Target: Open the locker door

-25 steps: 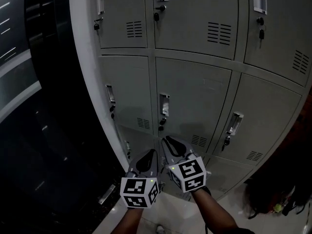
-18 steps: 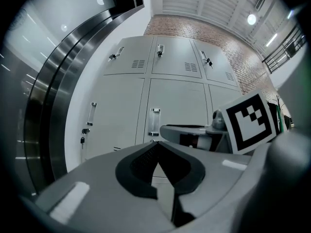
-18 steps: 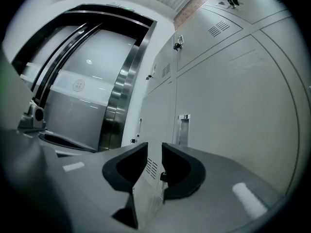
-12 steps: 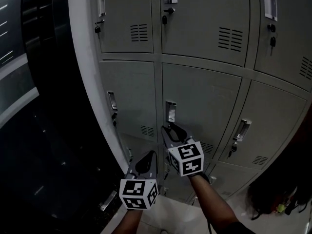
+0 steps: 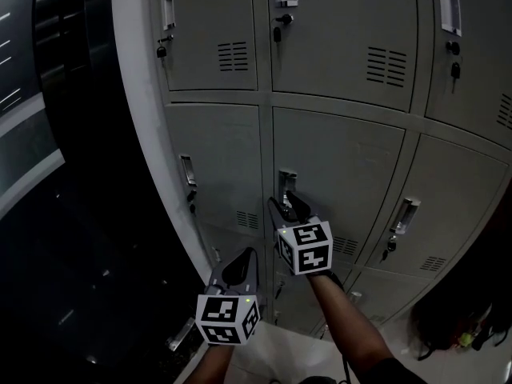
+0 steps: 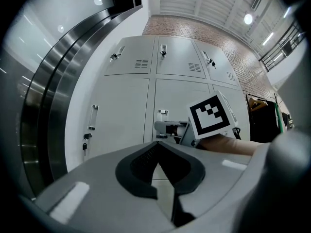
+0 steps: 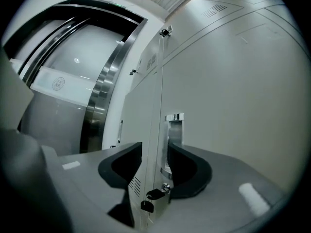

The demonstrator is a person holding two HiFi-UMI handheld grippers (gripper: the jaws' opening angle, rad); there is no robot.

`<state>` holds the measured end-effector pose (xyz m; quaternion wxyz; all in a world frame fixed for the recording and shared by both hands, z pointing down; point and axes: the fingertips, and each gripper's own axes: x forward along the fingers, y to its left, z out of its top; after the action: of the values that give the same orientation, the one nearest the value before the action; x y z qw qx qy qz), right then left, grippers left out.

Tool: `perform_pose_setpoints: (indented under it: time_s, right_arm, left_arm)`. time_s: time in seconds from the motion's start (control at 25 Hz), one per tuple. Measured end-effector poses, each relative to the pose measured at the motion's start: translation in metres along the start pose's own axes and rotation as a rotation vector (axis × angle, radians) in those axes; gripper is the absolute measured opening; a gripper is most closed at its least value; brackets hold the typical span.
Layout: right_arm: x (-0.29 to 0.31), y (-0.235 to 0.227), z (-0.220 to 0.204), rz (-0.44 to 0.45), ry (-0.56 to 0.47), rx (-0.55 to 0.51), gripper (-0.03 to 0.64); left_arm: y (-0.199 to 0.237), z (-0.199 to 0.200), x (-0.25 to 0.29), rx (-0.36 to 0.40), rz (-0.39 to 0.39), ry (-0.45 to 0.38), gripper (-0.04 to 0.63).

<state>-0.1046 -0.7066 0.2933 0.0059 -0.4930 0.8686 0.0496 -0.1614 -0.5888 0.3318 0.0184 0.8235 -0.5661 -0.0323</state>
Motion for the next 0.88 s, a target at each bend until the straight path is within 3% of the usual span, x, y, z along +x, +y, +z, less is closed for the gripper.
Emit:
perform_pose_setpoints:
  time_s: [0.32,0.4,0.48,0.88]
  right_arm:
    - [0.011,-0.009,0.005,-0.059,-0.012,0.026,0.120]
    - [0.010,-0.016,0.005,-0.074,-0.013,0.062,0.076]
    - [0.010,-0.018,0.005,-0.072,-0.006,0.086,0.043]
    - [-0.003,-0.002,0.007,-0.015,0.009,0.091,0.044]
  left_arm:
    - [0.010,0.000,-0.006,0.001,0.011,-0.001,0.006]
    - [0.014,0.001,-0.008,0.001,0.017,-0.005,0.006]
    - [0.017,0.000,-0.009,-0.002,0.022,-0.002,0.006]
    - [0.011,-0.004,-0.016,-0.012,0.016,0.001,0.006]
